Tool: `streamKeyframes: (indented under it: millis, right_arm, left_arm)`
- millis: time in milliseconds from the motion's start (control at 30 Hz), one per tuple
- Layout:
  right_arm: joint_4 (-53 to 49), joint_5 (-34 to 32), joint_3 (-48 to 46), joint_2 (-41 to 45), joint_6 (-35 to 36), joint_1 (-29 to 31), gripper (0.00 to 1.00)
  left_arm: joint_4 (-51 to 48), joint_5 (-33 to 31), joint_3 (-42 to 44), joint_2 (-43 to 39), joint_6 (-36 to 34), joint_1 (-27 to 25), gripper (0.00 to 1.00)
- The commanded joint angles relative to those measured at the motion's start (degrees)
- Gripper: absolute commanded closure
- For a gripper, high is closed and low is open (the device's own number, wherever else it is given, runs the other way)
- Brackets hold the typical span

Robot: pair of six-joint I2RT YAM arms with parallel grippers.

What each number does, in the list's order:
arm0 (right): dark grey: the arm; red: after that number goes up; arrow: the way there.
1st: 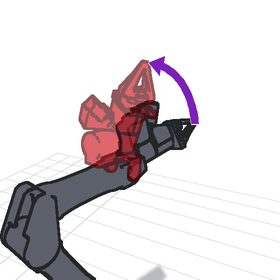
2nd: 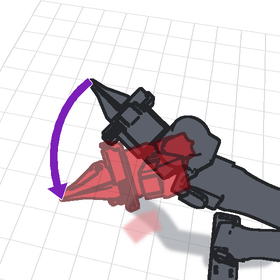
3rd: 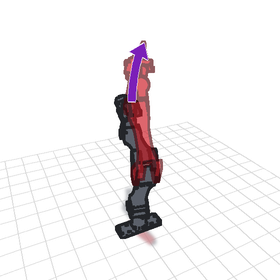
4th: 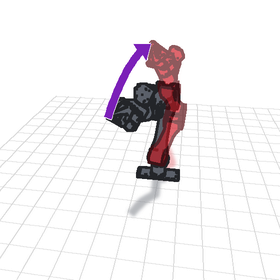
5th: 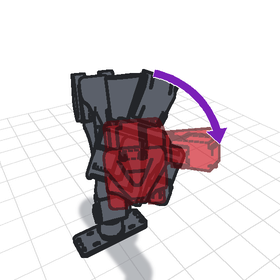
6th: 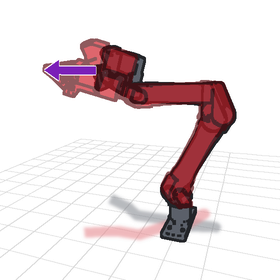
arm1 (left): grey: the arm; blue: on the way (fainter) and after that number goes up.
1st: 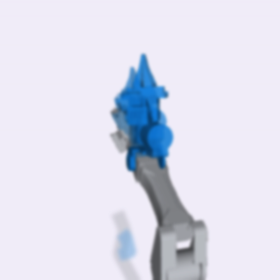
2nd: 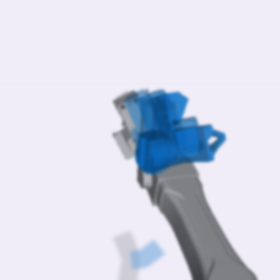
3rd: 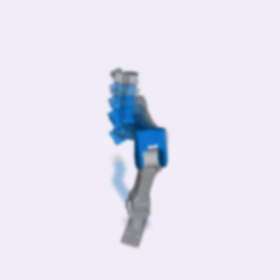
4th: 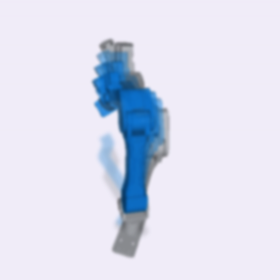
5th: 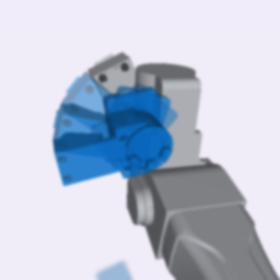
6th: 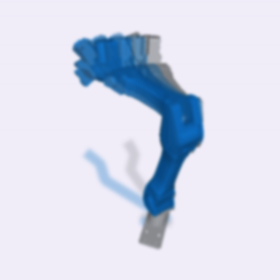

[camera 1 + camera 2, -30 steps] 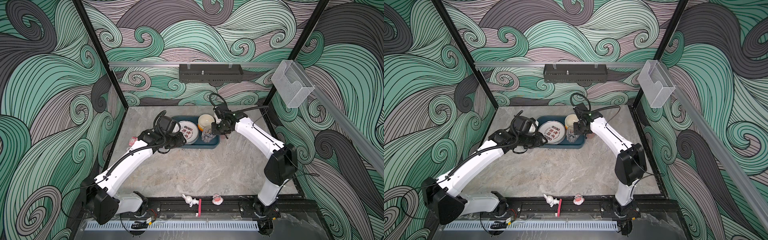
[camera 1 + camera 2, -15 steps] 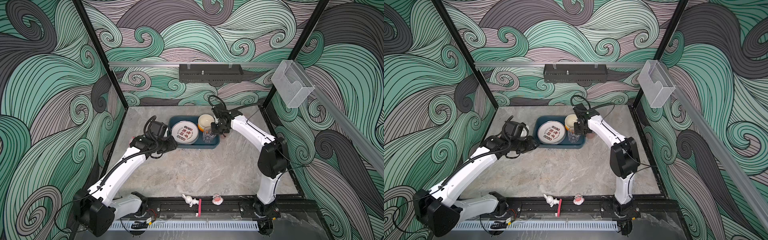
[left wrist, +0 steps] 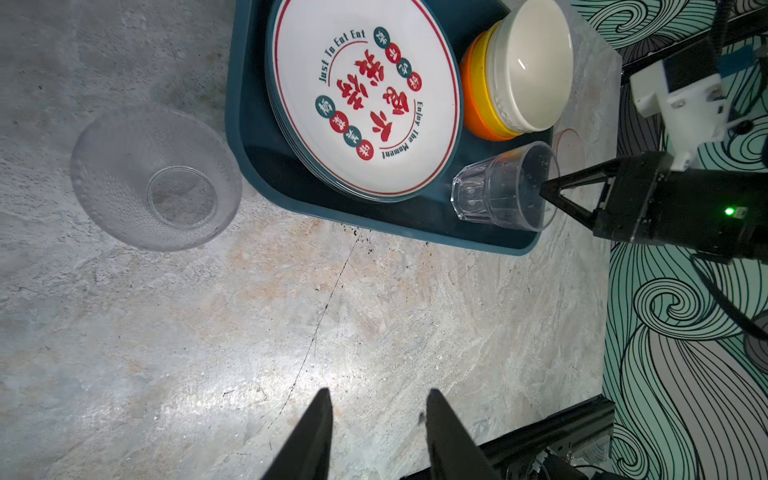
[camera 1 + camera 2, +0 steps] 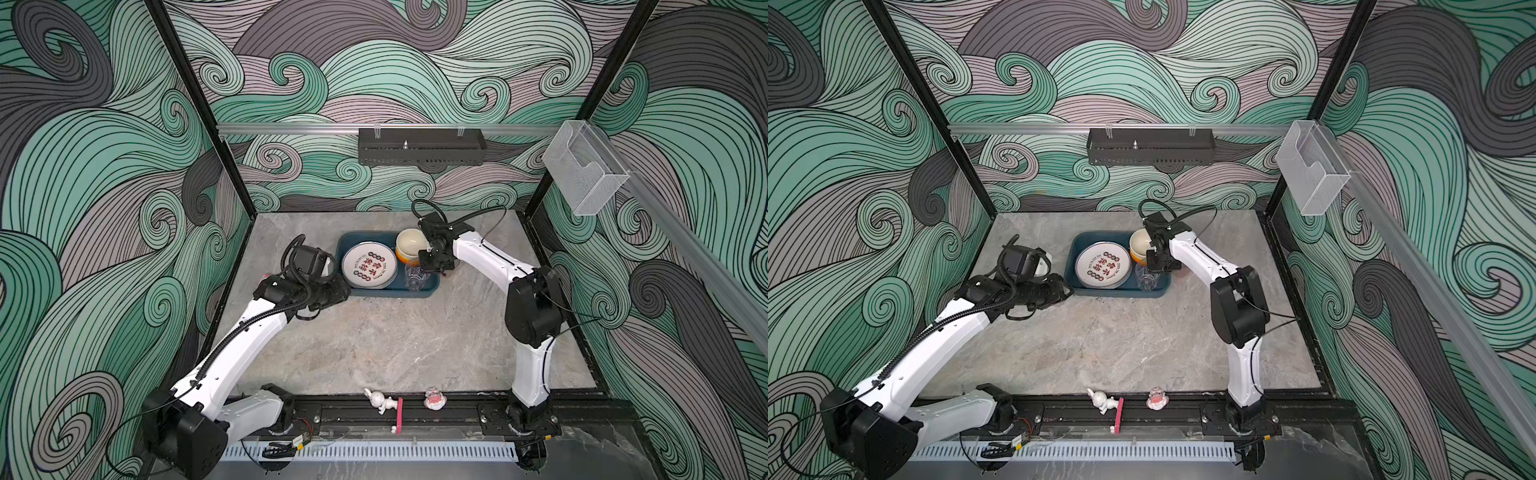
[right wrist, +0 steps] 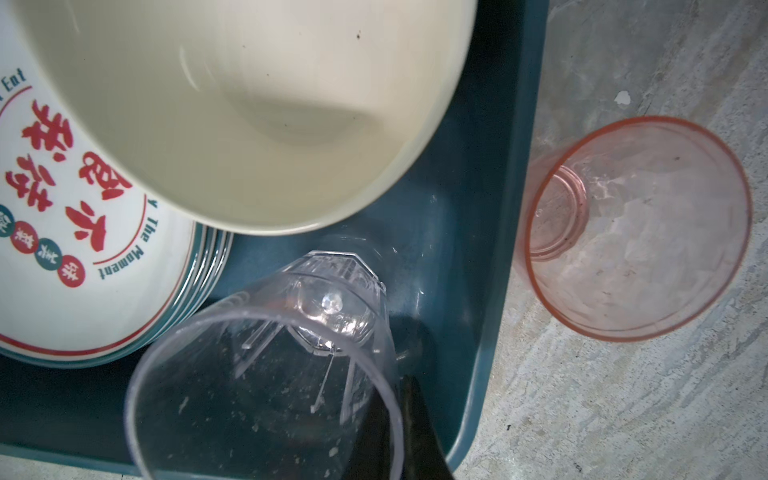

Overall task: Place the mixed dishes into the plastic bin
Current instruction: 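Open the left gripper and withdraw it while right gripper holds the cup over the bin, then lower the clear cup into the bin beside the plates and open the right gripper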

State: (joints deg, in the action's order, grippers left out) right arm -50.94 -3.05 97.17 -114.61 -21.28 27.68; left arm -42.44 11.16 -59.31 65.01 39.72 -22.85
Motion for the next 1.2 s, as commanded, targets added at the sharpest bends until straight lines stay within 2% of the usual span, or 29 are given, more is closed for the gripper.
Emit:
streamKeyframes:
  millis: [0, 400, 933, 1167]
  right_arm:
    - [0.54, -0.76, 2.28, -0.56, -0.69, -0.35, 1.00]
    - [0.49, -0.27, 2.33, -2.01, -1.10, -0.35, 1.00]
    - [0.51, 0.16, 1.47, -2.95, -0.96, -0.35, 0.94]
    - [0.52, -0.15, 1.42, -2.48, -1.20, -0.35, 0.79]
  left_arm:
    - [-0.64, 0.45, 0.32, -1.12, 0.51, 0.84, 0.59]
    - [-0.72, 0.97, 1.30, -1.64, 0.79, 1.92, 0.59]
    - [-0.68, 1.50, 1.47, -1.56, 1.06, 2.34, 0.59]
    - [-0.81, 1.39, 1.56, -1.70, 1.14, 2.40, 0.59]
